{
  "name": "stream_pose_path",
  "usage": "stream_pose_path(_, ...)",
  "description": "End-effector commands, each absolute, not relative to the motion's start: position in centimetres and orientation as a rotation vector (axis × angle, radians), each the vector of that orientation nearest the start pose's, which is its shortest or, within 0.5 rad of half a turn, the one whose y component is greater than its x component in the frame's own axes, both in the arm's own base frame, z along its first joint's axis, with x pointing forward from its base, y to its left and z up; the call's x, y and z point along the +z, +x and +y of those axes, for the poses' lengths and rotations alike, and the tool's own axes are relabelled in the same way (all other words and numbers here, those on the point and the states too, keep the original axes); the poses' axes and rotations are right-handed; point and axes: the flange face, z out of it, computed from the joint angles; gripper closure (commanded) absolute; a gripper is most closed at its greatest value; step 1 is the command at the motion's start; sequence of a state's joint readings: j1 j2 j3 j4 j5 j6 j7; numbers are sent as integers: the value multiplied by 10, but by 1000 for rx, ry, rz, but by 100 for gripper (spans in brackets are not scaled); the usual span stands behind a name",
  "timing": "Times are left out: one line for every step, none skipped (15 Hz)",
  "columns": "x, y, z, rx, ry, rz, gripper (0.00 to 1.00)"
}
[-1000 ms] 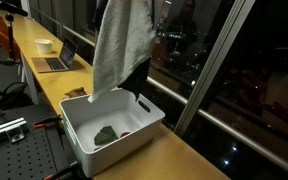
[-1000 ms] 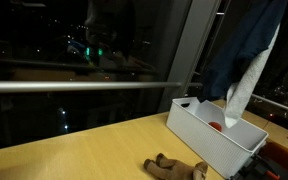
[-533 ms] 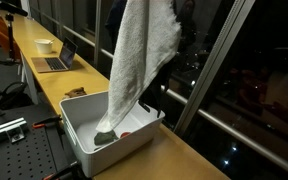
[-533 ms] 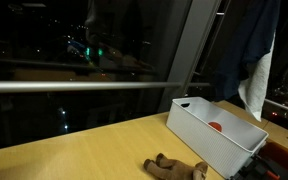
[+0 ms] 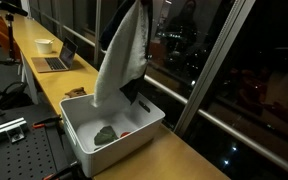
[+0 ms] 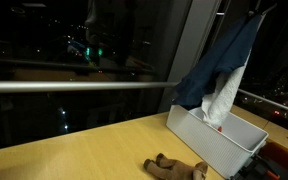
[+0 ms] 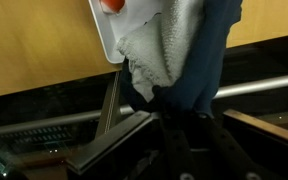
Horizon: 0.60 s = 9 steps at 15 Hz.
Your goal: Remove the items from the white basket, put them on the table and then put them back in the white basket
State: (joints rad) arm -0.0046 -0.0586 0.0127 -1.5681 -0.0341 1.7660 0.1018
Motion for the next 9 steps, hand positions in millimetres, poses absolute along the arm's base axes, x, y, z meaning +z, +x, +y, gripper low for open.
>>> stream_pose_path(658,541,-4,-397,-3104,159,97)
stream_pose_path(651,538,-7,-391,-3101,164,97)
stream_pose_path(645,535,-9,-381,-3101,169,97)
stream_pose_path(639,531,-12,-377,-3100,177,97)
stream_pose_path(635,525,-16,-379,-3099,187,97)
stream_pose_path(631,519,-21,-382,-3094,200,97)
stream_pose_path(626,514,-26,-383,-3090,213,97)
stream_pose_path(618,508,-33,-380,-3083,230,97)
stream_pose_path(611,503,-40,-376,-3074,247,97)
